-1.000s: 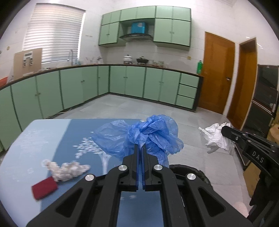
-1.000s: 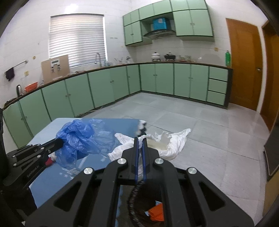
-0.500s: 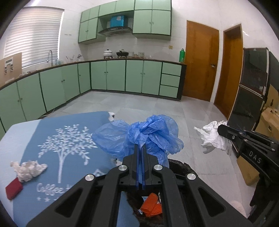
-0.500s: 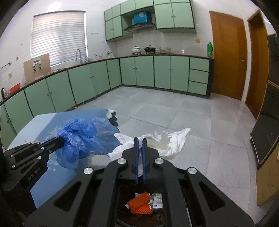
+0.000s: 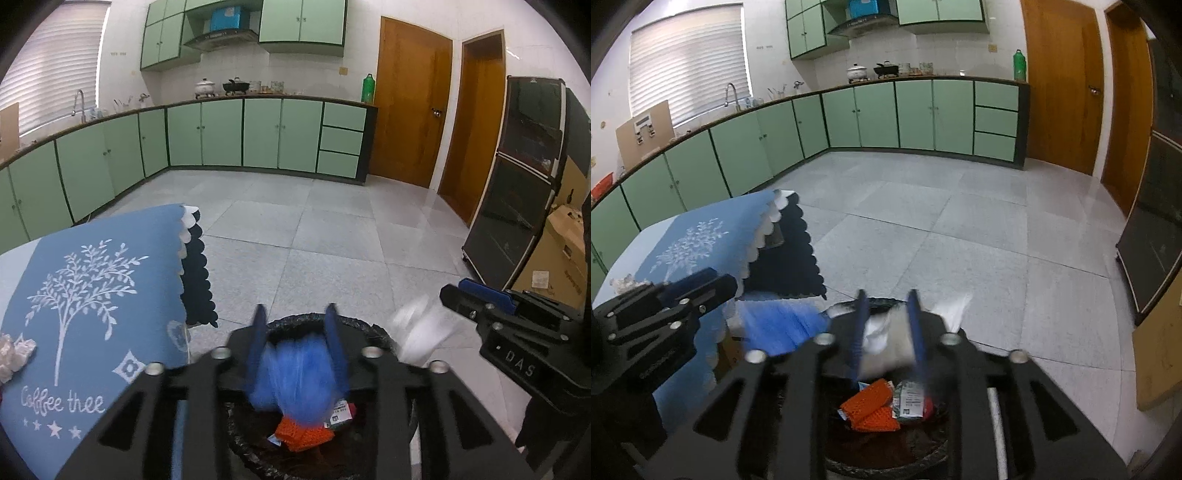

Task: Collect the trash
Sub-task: 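Open both grippers to drop the bag and tissue into the bin, then move both open grippers back over the red pad and tissue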

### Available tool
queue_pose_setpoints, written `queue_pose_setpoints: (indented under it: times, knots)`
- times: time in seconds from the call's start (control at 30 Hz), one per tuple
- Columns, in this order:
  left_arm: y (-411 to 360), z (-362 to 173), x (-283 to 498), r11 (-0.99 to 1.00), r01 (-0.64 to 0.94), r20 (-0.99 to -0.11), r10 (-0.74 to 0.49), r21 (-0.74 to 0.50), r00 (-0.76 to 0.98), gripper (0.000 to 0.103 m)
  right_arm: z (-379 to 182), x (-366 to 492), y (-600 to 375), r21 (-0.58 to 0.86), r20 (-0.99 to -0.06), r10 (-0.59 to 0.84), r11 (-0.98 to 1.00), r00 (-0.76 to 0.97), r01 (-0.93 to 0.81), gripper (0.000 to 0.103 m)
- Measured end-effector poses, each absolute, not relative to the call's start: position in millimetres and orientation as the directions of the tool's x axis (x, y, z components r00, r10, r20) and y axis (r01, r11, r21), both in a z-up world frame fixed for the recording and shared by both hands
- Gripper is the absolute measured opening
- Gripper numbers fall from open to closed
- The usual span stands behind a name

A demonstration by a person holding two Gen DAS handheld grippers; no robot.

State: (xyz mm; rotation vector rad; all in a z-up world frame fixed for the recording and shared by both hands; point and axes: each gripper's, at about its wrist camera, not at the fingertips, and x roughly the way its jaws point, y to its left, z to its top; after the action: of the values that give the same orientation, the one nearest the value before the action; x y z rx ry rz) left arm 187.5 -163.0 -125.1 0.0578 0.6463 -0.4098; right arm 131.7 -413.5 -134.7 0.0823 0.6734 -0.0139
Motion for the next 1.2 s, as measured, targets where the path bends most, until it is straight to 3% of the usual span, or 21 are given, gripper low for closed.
queue_pose_setpoints:
  times: [0.07,0.13,0.2,0.57,1.2]
  knots:
    - [-161,-124,187,0.917,0.391,-0.593,-0.358,-0.078,0.721,0.039,-133,131,-414,0.068,-0.620,0.004,0.996,0.784,0.049,0.051]
    - [-156,-120,186,0.920,0.384,-0.586,-0.353,-0.076,0.730,0.045,-131,131,-415,0.065,-0.614,-0.006,0.996,0.789,0.058,0.081]
    - [-148,-115,185,0.925,0.371,-0.576,-0.346,-0.079,0.741,0.051,-127,126,-411,0.063,-0.595,-0.022,0.995,0.803,0.073,0.092]
    - [-71,-81,164,0.970,0.233,-0.517,-0.231,-0.061,0.824,0.066,-98,122,-374,0.090,-0.552,0.054,0.996,0.832,-0.005,0.094]
    - [108,-89,133,0.989,-0.147,-0.533,0.124,-0.001,0.837,0.070,-76,138,-206,0.119,-0.524,0.281,0.959,0.804,-0.257,0.095]
